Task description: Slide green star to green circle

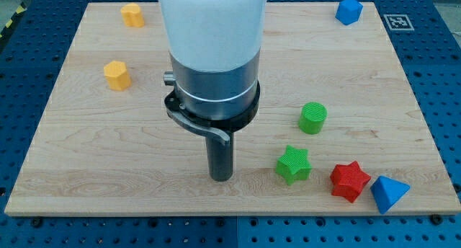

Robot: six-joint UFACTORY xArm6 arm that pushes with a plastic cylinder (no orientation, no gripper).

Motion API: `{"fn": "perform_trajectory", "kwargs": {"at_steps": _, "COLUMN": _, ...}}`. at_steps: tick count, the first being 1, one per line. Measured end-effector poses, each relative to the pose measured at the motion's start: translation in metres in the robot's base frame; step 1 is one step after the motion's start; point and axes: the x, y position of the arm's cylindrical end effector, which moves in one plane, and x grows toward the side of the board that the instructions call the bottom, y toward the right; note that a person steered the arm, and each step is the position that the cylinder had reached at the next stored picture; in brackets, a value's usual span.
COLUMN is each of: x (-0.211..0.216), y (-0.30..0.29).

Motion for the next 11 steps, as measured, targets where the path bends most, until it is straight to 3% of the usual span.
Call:
{"fn": "perform_trajectory", "kwargs": {"at_steps": 2, "x": 0.04, "y": 0.018}}
{"fn": "perform_trajectory", "kwargs": {"at_steps": 4, "x": 0.039, "y": 0.039}}
{"fn": "perform_trajectory", "kwargs": {"at_steps": 6, "x": 0.04, "y": 0.1}}
{"fn": "perform_trajectory", "kwargs": {"at_steps": 11, "x": -0.004, "y": 0.091}}
